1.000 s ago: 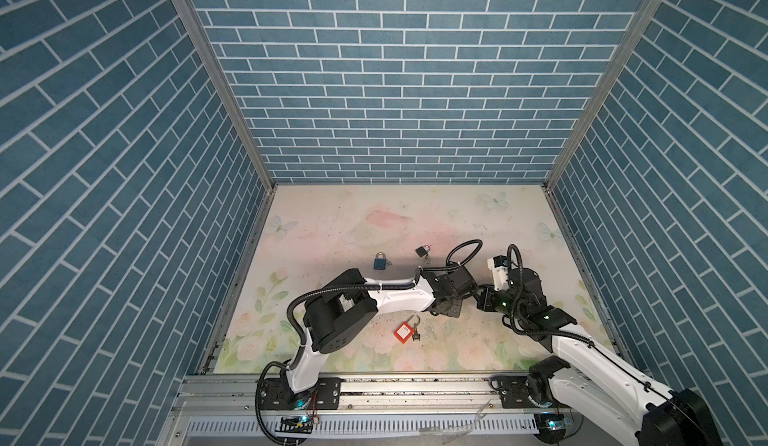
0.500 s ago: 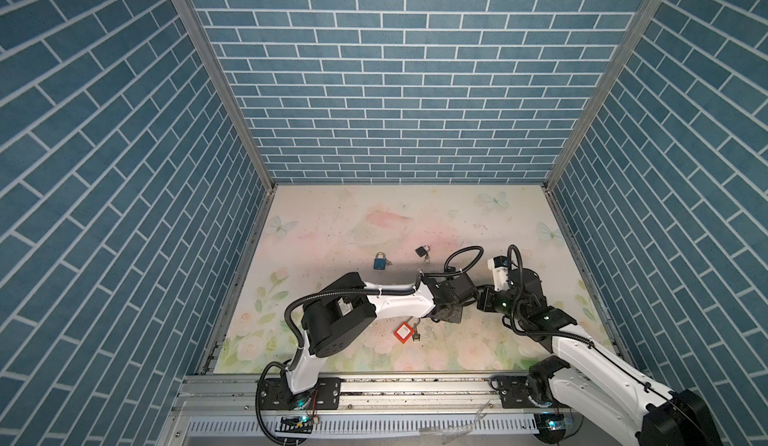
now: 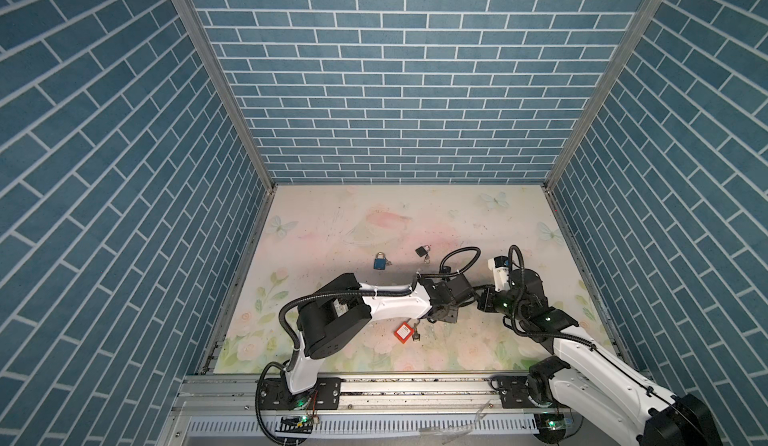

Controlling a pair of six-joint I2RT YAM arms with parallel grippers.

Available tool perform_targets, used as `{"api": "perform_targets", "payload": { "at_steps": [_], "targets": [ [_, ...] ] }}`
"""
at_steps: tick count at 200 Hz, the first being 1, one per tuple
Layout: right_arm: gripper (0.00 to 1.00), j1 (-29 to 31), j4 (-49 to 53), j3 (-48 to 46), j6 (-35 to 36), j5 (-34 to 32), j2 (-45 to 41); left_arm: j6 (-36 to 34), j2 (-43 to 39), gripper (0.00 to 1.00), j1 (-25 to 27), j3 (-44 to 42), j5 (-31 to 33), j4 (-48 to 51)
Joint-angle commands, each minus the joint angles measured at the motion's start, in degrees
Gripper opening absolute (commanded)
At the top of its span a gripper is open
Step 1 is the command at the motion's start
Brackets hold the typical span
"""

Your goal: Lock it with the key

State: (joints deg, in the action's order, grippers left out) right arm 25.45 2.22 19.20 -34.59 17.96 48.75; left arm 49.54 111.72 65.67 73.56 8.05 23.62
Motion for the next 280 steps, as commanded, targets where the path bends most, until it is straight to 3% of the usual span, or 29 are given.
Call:
{"api": "perform_targets", "payload": {
  "at_steps": [1, 25, 53, 72, 108, 152, 197, 280],
  "targets": [
    [0.0, -0.2, 2.1, -0.1, -2.2, 2.2, -0.5, -1.8, -5.6, 0.43, 0.2, -0.2, 6.0, -0.3],
    [0.0, -0.2, 4.2, 0.2, -3.4, 6.2, -0.6, -7.0, -11.4, 0.45, -0.3, -0.2, 13.9, -1.9],
    [0.0, -0.1, 4.1, -1.3, -6.1, 13.2, 0.2, -14.3, -18.7, 0.55, -1.0, -3.0, 25.8, -5.3],
    [0.0, -0.1, 3.9, -2.6, -7.2, 16.5, 1.2, -17.8, -24.3, 0.59, -2.8, -7.5, 30.0, -10.1],
    [0.0, -0.1, 4.9, -3.1, -3.7, 18.3, 4.3, -23.8, -34.3, 0.62, -7.5, -20.2, 25.9, -24.6],
    [0.0, 0.3, 4.7, -0.3, 1.0, 18.7, 12.8, -30.0, -42.5, 0.67, -8.7, -31.8, 22.9, -38.6],
    [0.0, 1.0, 4.0, 2.0, 2.7, 17.3, 19.7, -32.1, -44.8, 0.78, -9.2, -34.0, 23.1, -38.8],
    [0.0, 2.9, 1.5, 4.6, 3.4, 15.0, 27.7, -32.4, -47.6, 0.84, -10.1, -36.7, 23.1, -39.9]
  ]
}}
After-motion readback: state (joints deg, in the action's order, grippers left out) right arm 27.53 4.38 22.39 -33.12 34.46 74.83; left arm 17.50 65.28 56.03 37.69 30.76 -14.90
